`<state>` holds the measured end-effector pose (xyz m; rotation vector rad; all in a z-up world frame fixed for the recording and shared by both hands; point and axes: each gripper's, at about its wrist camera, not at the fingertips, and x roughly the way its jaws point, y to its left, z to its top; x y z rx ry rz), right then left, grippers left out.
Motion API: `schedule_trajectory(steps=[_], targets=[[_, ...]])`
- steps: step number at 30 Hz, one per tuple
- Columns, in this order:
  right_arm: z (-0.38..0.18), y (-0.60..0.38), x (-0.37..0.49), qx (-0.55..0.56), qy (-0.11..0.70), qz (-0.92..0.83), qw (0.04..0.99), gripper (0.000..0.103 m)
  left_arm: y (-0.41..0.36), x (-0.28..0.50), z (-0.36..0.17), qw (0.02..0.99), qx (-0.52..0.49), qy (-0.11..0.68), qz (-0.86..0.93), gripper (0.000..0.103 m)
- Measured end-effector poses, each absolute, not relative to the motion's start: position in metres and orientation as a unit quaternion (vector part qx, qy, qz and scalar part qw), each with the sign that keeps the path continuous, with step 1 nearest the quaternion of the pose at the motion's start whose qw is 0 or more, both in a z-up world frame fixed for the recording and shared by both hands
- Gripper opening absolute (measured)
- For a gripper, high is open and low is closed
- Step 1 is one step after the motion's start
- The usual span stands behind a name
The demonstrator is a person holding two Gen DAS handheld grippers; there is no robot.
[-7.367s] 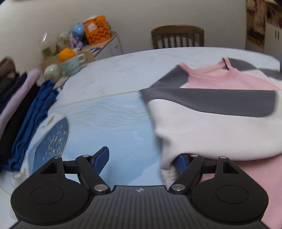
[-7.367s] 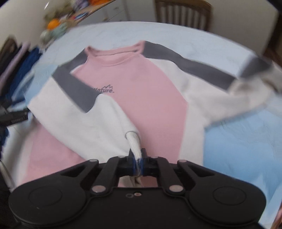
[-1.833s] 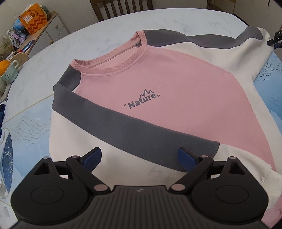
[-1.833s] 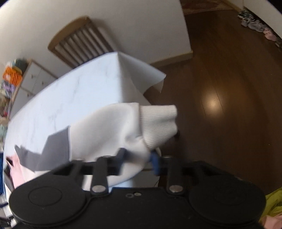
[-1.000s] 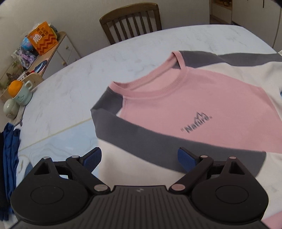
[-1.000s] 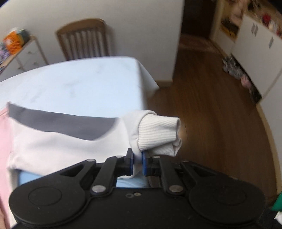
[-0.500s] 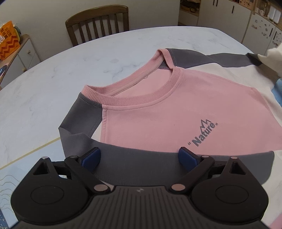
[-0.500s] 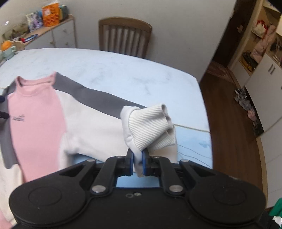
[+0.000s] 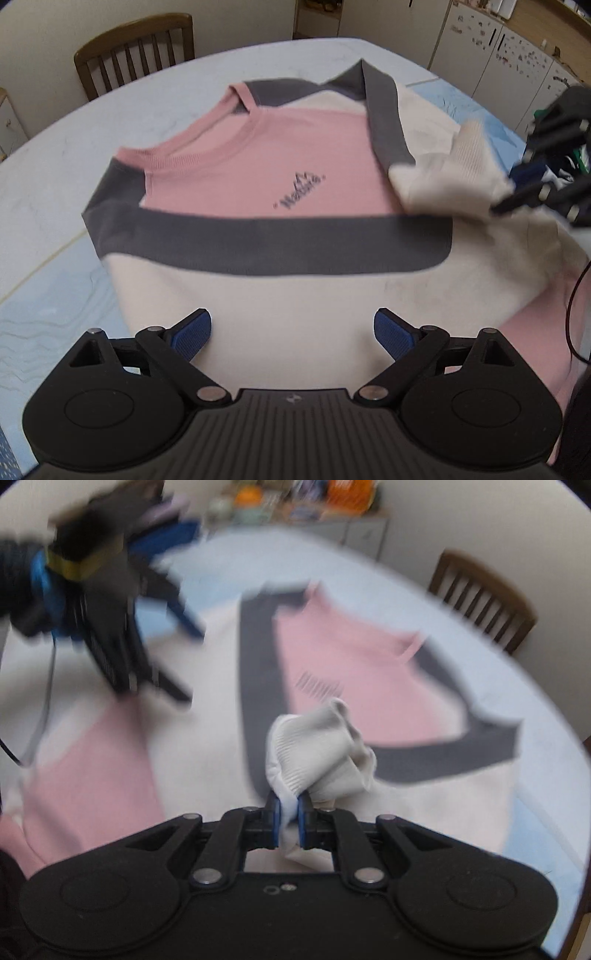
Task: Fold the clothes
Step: 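Carry the sleeve across the sweatshirt body with the right gripper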
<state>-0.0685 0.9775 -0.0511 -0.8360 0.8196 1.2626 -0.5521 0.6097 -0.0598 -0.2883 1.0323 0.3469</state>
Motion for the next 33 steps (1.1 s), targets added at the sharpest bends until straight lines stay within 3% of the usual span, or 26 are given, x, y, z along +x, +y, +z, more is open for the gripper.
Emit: schedule_trajectory(steps=[5, 10, 13, 19, 25, 33], targets=[[-0.069, 0.977, -0.071, -0.381, 0.375, 0.551, 0.640, 0.103, 0.607, -0.565, -0.067, 0.844, -0.137, 0.494, 0.156, 0.096], [-0.027, 0.971, -0.090, -0.352, 0.342, 0.597, 0.634, 0.103, 0.607, -0.566, -0.080, 0.841, -0.140, 0.499, 0.158, 0.096], [0.000, 0.958, -0.117, -0.334, 0.336, 0.669, 0.573, 0.103, 0.607, -0.567, -0.080, 0.842, -0.142, 0.497, 0.157, 0.096], [-0.057, 0.943, -0.151, -0.390, 0.391, 0.689, 0.470, 0.103, 0.606, -0.565, -0.079, 0.840, -0.136, 0.503, 0.152, 0.096], [-0.044, 0.920, -0.123, -0.352, 0.410, 0.676, 0.501, 0.103, 0.607, -0.554, -0.059, 0.851, -0.142, 0.487, 0.134, 0.096], [-0.014, 0.890, -0.023, -0.348, 0.361, 0.560, 0.660, 0.103, 0.624, -0.487, -0.023, 0.876, -0.108, 0.449, 0.138, 0.096]])
